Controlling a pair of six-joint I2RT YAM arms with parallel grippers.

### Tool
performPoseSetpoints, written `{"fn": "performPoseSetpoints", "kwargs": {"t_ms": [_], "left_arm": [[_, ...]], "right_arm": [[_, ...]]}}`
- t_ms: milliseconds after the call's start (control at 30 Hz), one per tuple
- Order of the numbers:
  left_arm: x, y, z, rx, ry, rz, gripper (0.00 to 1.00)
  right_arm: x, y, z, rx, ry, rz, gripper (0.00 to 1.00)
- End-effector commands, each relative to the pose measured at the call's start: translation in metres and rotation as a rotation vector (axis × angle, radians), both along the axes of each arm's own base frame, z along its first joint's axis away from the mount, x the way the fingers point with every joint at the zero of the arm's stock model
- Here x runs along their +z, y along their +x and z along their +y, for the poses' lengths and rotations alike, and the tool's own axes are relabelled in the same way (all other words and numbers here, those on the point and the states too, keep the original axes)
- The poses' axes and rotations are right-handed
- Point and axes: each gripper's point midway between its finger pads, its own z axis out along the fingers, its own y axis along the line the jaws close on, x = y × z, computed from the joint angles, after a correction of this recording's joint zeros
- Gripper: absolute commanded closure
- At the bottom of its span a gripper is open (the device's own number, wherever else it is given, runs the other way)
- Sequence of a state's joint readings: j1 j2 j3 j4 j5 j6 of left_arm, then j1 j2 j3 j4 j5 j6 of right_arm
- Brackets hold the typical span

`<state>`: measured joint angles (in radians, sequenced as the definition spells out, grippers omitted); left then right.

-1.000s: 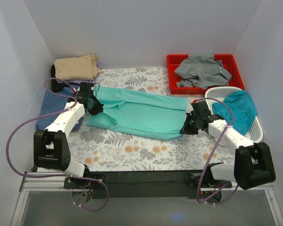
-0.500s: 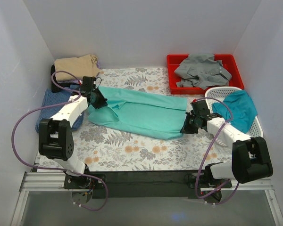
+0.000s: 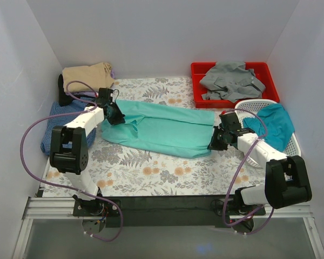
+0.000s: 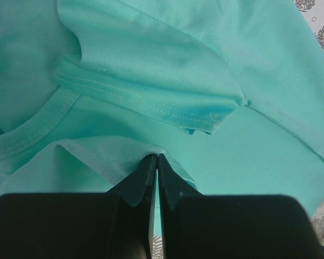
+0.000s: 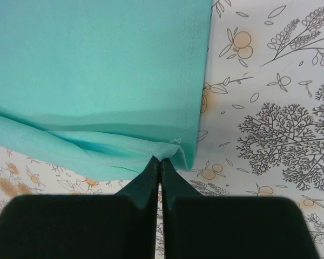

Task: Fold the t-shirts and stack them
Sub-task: Fold the tshirt

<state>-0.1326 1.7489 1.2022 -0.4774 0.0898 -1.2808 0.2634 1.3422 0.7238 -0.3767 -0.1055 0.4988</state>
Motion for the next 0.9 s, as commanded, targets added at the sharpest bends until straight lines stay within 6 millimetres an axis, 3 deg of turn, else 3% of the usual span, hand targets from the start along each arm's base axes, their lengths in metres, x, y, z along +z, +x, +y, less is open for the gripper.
{"fn": "performPoseSetpoints", "kwargs": {"t_ms": [0,200,400,500,600,633,733,867], "left_arm": [[0.013,0.015,0.006,-0.008,0.031,-0.06,1.0],[0.01,0.019,0.009,-0.004,0.056,-0.061,1.0],[0.007,0.023,0.01,-0.003,0.064,-0.057,1.0],[0.006,0.023,0.009,-0.003,0.058,-0.055,1.0],[0.004,0.021,0.011,-0.002,0.066,-0.05,1.0],[0.005,0.021,0.01,-0.004,0.068,-0.052,1.0],[0.004,0.02,0.014,0.002,0.083,-0.052,1.0],[0.007,0.018,0.022,0.018,0.123,-0.062,1.0]], "right_arm": [[0.028,0.028,-0.001,-0.008,-0.004,-0.131,0.99],[0.038,0.031,0.007,-0.051,0.125,-0.1,0.99],[0.052,0.053,0.018,-0.072,0.216,-0.137,0.98],[0.053,0.06,0.024,-0.075,0.263,-0.127,0.9],[0.053,0.065,0.028,-0.085,0.293,-0.115,0.73],[0.053,0.067,0.027,-0.088,0.291,-0.12,0.61],[0.056,0.075,0.019,-0.123,0.251,-0.151,0.48],[0.065,0.078,0.005,-0.147,0.181,-0.207,0.48]]}}
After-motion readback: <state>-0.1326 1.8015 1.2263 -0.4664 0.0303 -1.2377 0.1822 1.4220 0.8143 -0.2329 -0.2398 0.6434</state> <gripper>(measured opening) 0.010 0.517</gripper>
